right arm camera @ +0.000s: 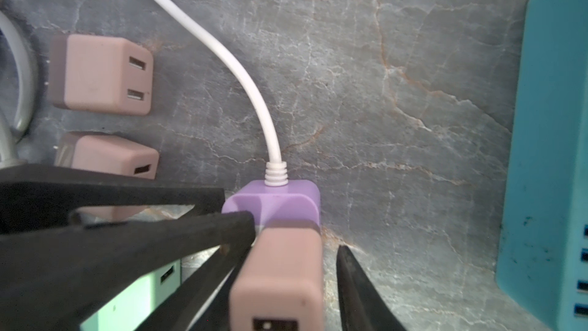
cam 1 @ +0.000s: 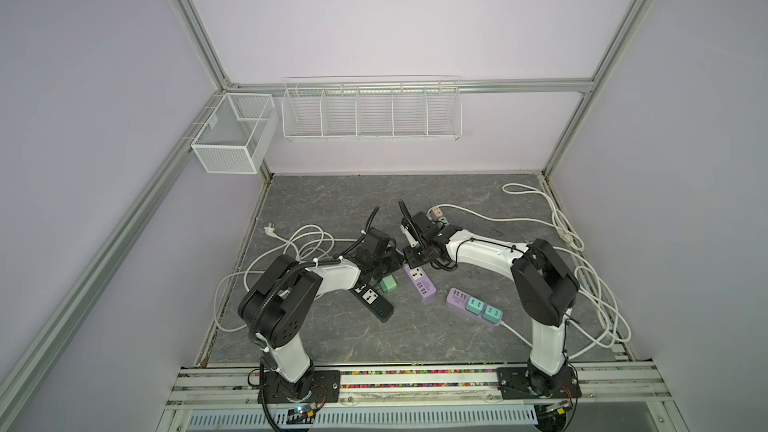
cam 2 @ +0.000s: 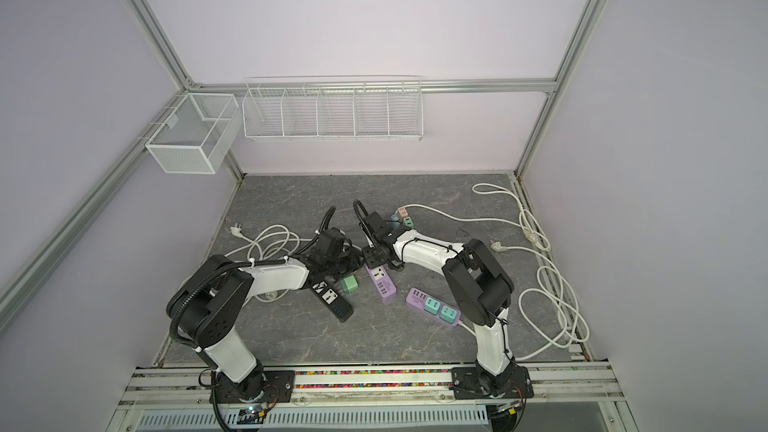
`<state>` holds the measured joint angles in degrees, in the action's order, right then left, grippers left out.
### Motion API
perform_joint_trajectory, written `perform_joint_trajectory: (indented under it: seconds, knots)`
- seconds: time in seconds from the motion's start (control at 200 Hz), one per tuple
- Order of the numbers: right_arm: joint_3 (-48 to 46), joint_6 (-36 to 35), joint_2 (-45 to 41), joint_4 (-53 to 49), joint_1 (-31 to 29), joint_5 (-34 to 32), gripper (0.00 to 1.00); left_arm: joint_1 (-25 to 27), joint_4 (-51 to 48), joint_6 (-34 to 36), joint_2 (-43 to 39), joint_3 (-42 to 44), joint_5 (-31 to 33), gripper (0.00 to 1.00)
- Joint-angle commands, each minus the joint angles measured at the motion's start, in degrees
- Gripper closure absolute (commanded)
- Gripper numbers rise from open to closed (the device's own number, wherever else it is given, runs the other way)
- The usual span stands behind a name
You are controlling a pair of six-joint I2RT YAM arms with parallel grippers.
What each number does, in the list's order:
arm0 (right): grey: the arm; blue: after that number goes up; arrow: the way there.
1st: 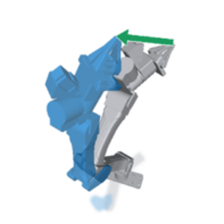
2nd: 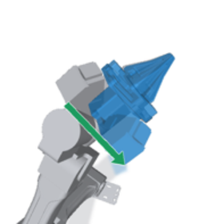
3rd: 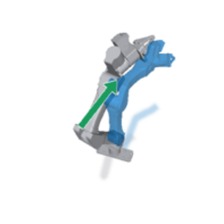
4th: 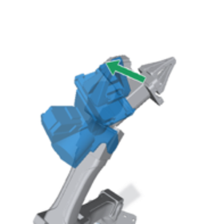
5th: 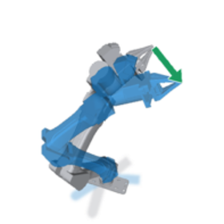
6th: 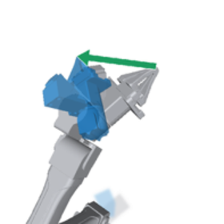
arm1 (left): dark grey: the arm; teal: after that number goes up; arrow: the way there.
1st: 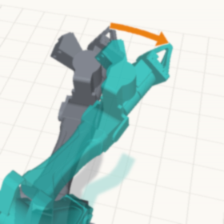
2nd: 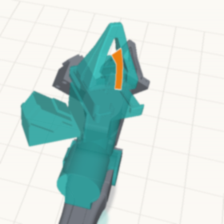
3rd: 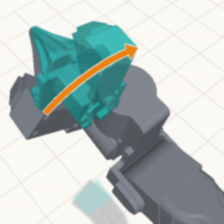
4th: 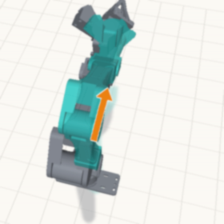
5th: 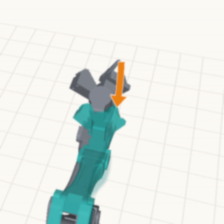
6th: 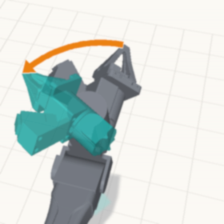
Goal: Pull the plug off the socket
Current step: 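Close the right gripper on the pink adapter while the left gripper holds the purple strip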
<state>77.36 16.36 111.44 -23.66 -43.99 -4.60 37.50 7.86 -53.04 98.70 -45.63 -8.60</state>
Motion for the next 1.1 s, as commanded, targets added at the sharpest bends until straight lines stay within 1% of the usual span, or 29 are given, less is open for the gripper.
perform_joint_trajectory:
  seconds: [0.0,0.24,0.445,0.645,0.885,0.99,1.095]
  knots:
    - [0.36,-0.90,0.22,0.74,0.28,0.09,0.63,-0.14,-4.34,-0.50,0.31,2.11,1.86,0.67]
    - [-0.11,-1.48,-1.12,1.27,0.27,0.03,0.70,0.08,-3.83,-0.59,0.67,2.99,1.60,0.68]
    - [-0.91,0.15,-1.54,3.69,0.01,1.41,0.75,0.14,-3.03,-1.11,0.38,4.35,2.21,0.69]
    - [0.15,-1.44,-2.27,1.48,0.33,-2.03,0.77,0.23,-2.75,-1.10,0.14,5.12,1.86,0.69]
    - [0.18,-0.54,-2.10,2.64,-1.41,-0.59,0.79,0.61,-1.63,-1.75,0.45,5.90,2.35,0.70]
    - [-0.25,-1.20,-2.47,3.37,-0.57,-0.23,0.79,0.74,-2.14,-1.59,0.21,6.09,2.44,0.70]
    - [1.15,-1.81,-2.50,1.12,0.58,-0.16,0.79,0.98,-0.92,-2.20,-0.05,6.79,2.45,0.71]
